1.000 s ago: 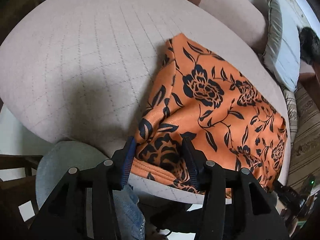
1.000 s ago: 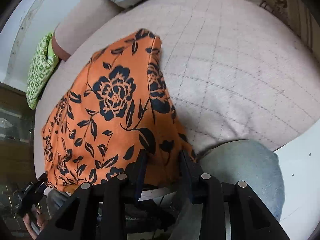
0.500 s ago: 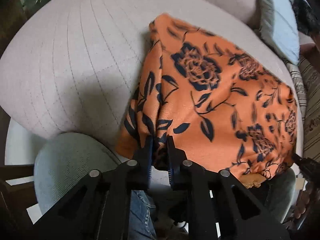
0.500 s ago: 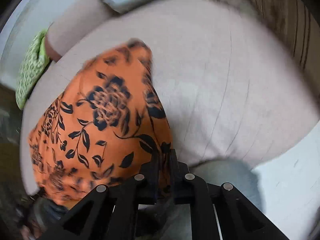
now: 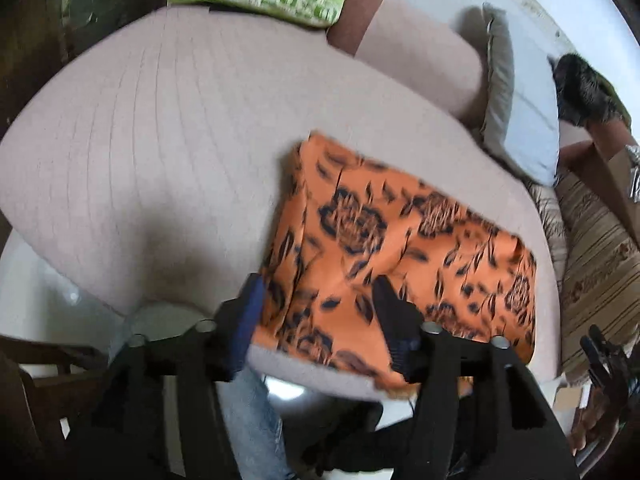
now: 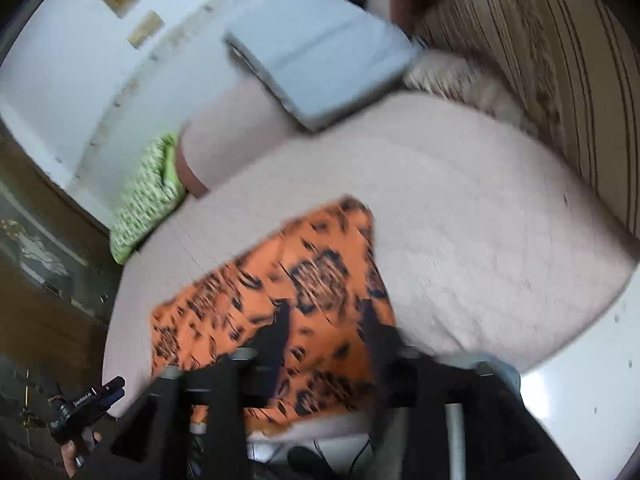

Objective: Fold small clothes

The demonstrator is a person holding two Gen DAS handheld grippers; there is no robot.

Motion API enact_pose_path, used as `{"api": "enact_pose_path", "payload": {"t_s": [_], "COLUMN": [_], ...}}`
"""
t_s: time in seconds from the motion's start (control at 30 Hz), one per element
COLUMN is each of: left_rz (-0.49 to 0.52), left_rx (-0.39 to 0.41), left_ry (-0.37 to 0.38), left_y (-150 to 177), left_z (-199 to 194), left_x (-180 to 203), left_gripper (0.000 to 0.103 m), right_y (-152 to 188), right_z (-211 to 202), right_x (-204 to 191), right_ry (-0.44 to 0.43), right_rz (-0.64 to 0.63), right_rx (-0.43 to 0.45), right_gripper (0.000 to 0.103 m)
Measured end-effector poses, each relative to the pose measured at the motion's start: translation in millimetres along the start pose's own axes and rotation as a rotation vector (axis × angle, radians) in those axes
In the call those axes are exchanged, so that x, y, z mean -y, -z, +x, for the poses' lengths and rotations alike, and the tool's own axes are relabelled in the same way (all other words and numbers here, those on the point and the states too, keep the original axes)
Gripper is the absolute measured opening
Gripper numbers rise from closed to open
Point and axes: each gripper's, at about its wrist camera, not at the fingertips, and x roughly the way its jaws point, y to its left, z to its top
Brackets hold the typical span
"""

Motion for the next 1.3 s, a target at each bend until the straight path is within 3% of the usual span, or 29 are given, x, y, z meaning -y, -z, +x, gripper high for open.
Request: {"api": "enact_pose_path", "payload": {"t_s": [0.07,0.13,0.27,0.43,0.57,0.7,0.8,0.83,0.87,0.93,1.13,1.2,1.3], "left_rz": [0.014,0.025,-0.013,-0.066,-0.099,-0.134,-0.148,-0.159,-0.164,-0.152,-0.175,-0.171,-0.182], "left_rx": [0.008,-0.005,-0.082,-0.110,-0.153,-0.206,-0.293,-0.290,-0.289,-0.262,-0.096,-0.059,-0.114], "left_ry": [-0.001,0.003,-0.034,-0.031,-0.009,0.019,0.053,0.053,0.038,0.058,0.153,0.109,0.063], "left_y": [-12.8,-24.6,-52.4,-79.8,-107.3,-129.6,-135.5,-136.7,-136.7,-136.9,-158.1,-166.4,-163.9], "left_z": [4.0,14.8,52.8,81.6,116.7,154.8,181.0,182.4,182.1,172.9,118.1,115.7,141.3], "left_x": [6.3,10.9,7.8,-5.1,-16.5,-20.8,-21.2,-22.9,-24.3,-24.0,-33.0,-36.4,-45.0], "left_gripper": [0.060,0.060,0.060,0.060,0.060,0.060,0.058,0.043,0.022,0.015,0.013,0.013,0.013], "right_y": [-6.3,-15.2,-36.6,-67.5,-94.0,-111.9,-112.1,-110.2,-109.7,-111.9,-138.1,-147.4,-144.3], "right_z": [0.6,11.3,62.0,105.6,145.4,193.9,227.8,234.0,235.6,225.8,171.9,164.9,183.9], "right_x": [-8.7,-16.4,-5.5,11.4,35.4,53.0,53.1,54.6,56.4,58.4,38.6,38.6,50.6], "right_ry": [-0.029,-0.075,-0.153,0.030,0.046,0.004,-0.005,0.005,0.017,0.004,0.033,0.055,0.076], "right_rz": [0.004,-0.011,0.072,0.050,0.088,0.131,0.104,0.108,0.120,0.138,0.052,0.051,0.091], "right_rx": [0.042,0.029,-0.130,-0.189,-0.236,-0.344,-0.437,-0.458,-0.461,-0.429,-0.274,-0.235,-0.255], "right_gripper": [0.052,0.055,0.060,0.060,0.060,0.054,0.043,0.036,0.021,0.015,0.011,0.011,0.011]}}
